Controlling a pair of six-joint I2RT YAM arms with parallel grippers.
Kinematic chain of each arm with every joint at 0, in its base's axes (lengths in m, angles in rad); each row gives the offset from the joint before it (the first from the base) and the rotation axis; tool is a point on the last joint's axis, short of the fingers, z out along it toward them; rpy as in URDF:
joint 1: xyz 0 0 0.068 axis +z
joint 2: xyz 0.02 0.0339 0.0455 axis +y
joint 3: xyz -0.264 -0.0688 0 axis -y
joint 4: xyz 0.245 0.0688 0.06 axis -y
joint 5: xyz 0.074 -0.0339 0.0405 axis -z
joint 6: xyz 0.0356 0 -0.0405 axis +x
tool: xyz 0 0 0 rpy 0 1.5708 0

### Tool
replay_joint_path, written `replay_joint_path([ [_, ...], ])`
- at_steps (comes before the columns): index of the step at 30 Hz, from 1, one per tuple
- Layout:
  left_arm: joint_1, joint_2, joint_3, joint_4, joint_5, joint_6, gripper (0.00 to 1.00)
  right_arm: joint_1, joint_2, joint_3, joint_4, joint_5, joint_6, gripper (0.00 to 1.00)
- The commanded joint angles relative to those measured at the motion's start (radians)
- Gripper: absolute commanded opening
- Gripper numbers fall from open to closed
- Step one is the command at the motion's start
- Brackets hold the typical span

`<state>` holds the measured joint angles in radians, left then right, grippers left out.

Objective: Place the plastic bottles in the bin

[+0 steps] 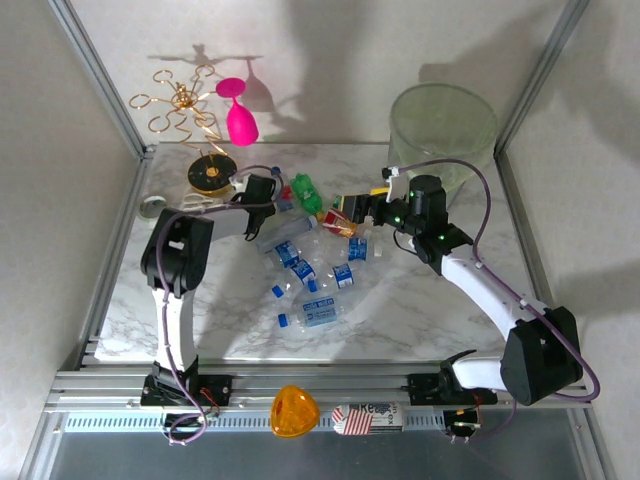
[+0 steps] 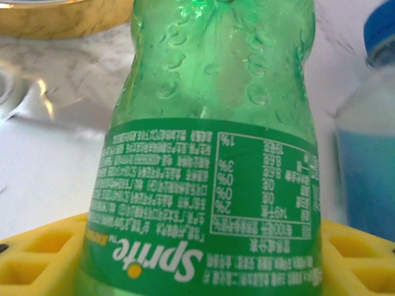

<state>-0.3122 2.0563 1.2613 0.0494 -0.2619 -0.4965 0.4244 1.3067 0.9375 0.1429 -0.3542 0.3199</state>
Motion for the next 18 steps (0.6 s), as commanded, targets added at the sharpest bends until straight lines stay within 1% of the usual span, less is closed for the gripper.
replay_joint_path([
  [1, -0.032, -0.160, -0.088, 0.107, 0.057, 0.061, 0.47, 0.009, 0.023, -0.017, 0.081, -0.033, 0.044, 0.99],
  [4, -0.050, -0.271, -0.175, 0.167, 0.136, 0.066, 0.47, 0.009, 0.047, -0.013, 0.124, -0.075, 0.070, 0.99],
  [10, -0.094, -0.455, -0.358, 0.406, 0.377, 0.054, 0.44, 0.009, 0.102, 0.009, 0.217, -0.166, 0.139, 0.99],
  [13, -0.126, -0.498, -0.412, 0.512, 0.505, 0.069, 0.45, 0.008, 0.129, 0.020, 0.257, -0.204, 0.173, 0.99],
  [18, -0.167, -0.503, -0.472, 0.649, 0.627, 0.038, 0.44, 0.009, 0.161, 0.038, 0.299, -0.248, 0.209, 0.99],
])
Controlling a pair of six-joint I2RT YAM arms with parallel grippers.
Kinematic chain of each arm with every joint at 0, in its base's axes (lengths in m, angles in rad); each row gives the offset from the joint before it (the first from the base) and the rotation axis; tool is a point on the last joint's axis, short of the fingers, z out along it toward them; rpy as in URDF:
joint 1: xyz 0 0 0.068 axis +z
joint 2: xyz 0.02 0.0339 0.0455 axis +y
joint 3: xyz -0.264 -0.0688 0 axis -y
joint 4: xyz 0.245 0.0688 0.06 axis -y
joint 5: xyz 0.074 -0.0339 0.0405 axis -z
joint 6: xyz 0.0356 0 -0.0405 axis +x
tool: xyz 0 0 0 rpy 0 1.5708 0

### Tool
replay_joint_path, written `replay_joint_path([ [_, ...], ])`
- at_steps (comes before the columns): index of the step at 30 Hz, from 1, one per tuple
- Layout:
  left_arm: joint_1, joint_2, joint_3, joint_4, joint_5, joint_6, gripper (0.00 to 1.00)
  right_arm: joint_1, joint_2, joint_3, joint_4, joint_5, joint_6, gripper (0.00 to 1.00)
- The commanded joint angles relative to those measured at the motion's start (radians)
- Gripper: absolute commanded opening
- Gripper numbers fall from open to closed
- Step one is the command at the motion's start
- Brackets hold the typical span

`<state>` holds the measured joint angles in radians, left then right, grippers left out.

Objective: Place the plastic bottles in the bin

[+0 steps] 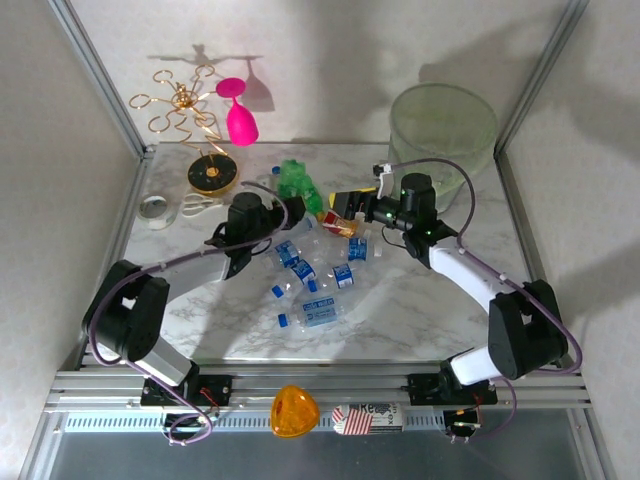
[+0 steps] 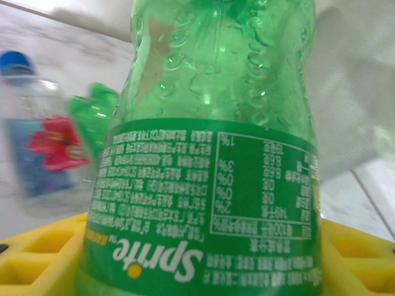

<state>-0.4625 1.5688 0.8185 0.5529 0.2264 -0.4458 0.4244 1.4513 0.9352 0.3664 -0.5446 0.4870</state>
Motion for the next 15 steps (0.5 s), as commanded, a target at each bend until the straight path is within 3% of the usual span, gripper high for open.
replay_joint_path([
  [1, -0.028, -0.014, -0.033, 0.161, 0.157, -0.016, 0.44, 0.008, 0.023, 0.046, 0.082, -0.069, 0.050, 0.99],
  [8, -0.122, 0.008, -0.013, 0.205, 0.208, -0.006, 0.45, 0.011, 0.077, 0.058, 0.132, -0.111, 0.104, 0.98],
  [15, -0.184, 0.011, 0.014, 0.177, 0.210, 0.018, 0.45, 0.018, 0.085, 0.062, 0.127, -0.105, 0.096, 0.91],
])
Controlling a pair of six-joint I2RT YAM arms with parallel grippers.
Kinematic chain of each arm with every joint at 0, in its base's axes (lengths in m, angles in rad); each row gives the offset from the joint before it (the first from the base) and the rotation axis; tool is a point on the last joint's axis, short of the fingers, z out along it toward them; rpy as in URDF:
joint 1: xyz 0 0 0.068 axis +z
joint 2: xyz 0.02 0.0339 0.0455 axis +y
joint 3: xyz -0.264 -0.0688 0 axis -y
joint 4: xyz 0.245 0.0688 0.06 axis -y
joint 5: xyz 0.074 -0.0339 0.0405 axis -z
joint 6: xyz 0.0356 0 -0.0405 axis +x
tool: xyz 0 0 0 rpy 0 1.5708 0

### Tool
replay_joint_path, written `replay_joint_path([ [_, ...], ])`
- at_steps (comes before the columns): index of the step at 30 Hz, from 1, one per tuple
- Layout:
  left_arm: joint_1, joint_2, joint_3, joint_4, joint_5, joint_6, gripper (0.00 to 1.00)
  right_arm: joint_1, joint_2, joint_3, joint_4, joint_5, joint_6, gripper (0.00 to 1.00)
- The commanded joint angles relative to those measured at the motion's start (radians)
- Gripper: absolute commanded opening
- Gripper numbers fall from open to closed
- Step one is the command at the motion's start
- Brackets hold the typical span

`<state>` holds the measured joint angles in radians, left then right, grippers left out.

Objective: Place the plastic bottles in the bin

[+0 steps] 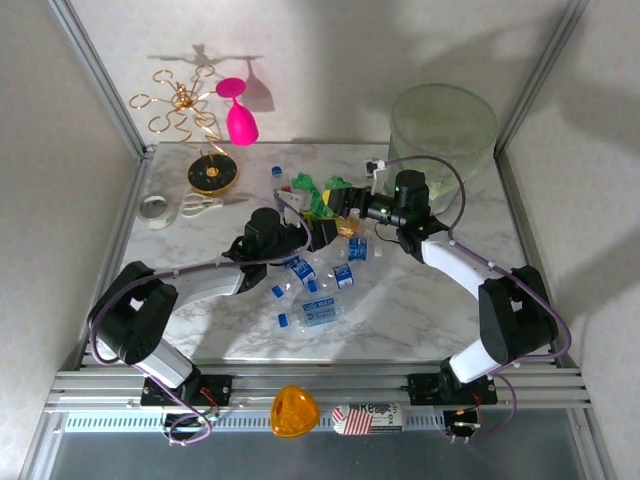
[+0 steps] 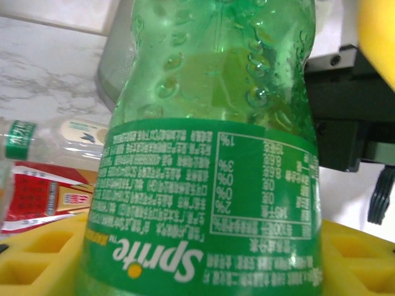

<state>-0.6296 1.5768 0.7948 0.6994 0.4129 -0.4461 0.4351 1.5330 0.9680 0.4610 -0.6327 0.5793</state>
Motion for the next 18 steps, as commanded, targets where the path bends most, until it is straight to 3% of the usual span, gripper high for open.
replay_joint_path([
  [1, -0.023, 0.001, 0.038, 0.029, 0.020, 0.021, 0.45, 0.008, 0.003, 0.028, 0.030, -0.016, 0.001, 0.89],
  [7, -0.044, -0.008, 0.039, 0.023, 0.002, 0.026, 0.47, 0.007, 0.001, 0.023, 0.024, -0.023, -0.006, 0.57],
  [11, -0.047, -0.012, 0.041, 0.018, -0.009, 0.029, 0.56, 0.007, -0.007, 0.016, 0.025, -0.025, -0.007, 0.49],
  [17, -0.048, -0.052, 0.016, 0.023, -0.075, 0.025, 0.99, 0.007, -0.034, 0.035, -0.039, 0.019, -0.053, 0.47],
  [18, -0.047, -0.067, 0.004, 0.025, -0.098, 0.024, 1.00, 0.007, -0.041, 0.047, -0.064, 0.037, -0.070, 0.47],
])
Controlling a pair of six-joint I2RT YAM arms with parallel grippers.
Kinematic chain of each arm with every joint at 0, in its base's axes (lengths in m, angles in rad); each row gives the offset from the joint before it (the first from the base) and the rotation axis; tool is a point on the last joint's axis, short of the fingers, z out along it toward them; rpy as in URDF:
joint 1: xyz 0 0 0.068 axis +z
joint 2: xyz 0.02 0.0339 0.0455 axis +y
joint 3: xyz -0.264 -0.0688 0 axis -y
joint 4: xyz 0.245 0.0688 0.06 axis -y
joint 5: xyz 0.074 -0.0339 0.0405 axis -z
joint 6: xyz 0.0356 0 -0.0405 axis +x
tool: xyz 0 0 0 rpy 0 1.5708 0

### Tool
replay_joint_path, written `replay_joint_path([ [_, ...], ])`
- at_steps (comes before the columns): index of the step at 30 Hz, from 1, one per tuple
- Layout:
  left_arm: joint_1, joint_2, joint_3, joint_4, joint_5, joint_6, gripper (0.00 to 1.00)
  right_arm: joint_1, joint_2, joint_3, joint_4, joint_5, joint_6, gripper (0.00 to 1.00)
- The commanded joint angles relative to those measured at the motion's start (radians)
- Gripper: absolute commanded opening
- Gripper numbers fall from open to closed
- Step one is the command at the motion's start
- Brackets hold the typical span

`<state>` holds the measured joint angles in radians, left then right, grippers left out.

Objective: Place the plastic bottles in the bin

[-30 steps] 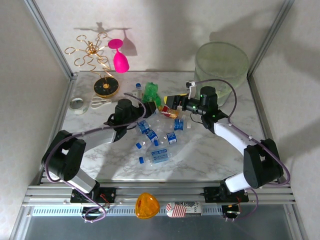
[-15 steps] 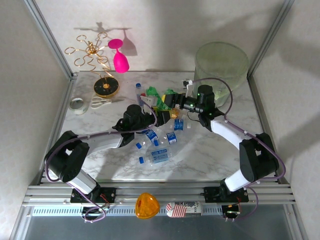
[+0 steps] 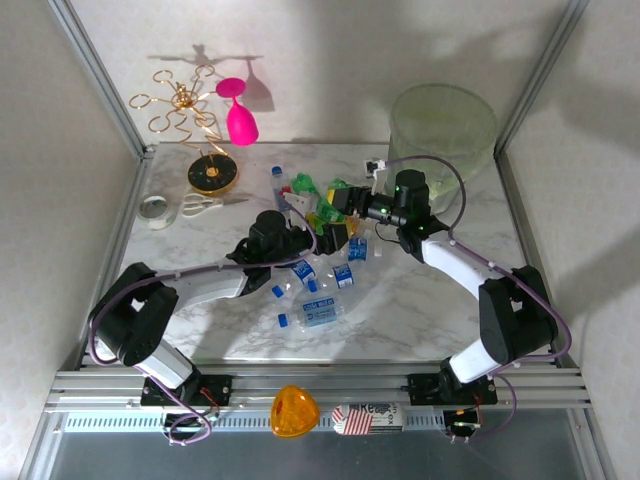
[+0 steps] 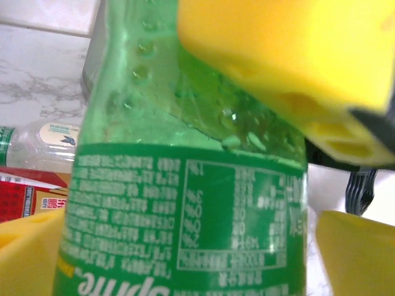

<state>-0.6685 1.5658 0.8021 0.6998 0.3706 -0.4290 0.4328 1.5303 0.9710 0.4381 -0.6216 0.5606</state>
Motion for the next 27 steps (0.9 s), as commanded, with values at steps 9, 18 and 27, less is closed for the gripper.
replay_joint_path([
  [9, -0.007, -0.233, -0.086, -0.127, -0.599, -0.044, 1.00, -0.029, -0.073, 0.254, -0.304, 0.230, -0.213, 0.46],
  [18, 0.036, -0.287, -0.155, -0.234, -0.818, -0.174, 1.00, -0.166, -0.023, 0.561, -0.432, 0.445, -0.312, 0.46],
  [27, 0.078, -0.293, -0.213, -0.230, -0.773, -0.244, 1.00, -0.304, 0.102, 0.799, -0.452, 0.688, -0.354, 0.45],
])
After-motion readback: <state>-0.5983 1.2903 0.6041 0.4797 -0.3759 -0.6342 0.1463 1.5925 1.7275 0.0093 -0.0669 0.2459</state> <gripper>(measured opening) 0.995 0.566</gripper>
